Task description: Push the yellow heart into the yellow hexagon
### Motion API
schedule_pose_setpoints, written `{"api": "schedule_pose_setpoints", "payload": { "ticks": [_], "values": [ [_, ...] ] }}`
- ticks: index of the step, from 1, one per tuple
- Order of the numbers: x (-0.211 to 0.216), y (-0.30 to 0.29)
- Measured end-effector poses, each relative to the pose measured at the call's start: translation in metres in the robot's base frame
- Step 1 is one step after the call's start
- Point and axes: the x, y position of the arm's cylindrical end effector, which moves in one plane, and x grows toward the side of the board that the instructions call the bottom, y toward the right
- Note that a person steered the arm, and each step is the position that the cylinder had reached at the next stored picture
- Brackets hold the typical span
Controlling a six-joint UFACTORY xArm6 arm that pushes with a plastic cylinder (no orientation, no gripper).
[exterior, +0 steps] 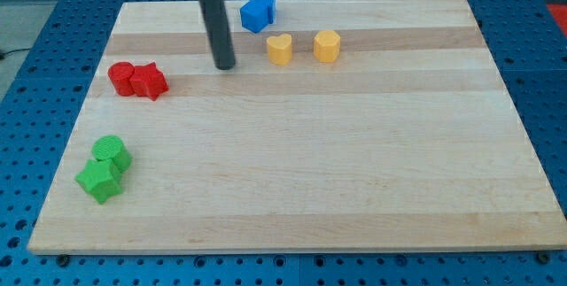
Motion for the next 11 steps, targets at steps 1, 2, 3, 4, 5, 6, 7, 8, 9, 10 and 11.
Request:
{"api": "schedule_pose_setpoints", "payload": {
  "ticks": [1, 2, 3, 4, 5, 6, 7, 8, 9, 10, 11],
  "values": [
    [-0.001, 0.052],
    [-0.010, 0.085],
    [0.007, 0.084],
    [0.013, 0.029],
    [-0.015, 0.009],
    [-0.029, 0.022],
    [-0.029, 0.061],
    [-0.029, 0.083],
    [-0.024, 0.025],
    [-0.042, 0.027],
    [-0.087, 0.088]
  ]
}}
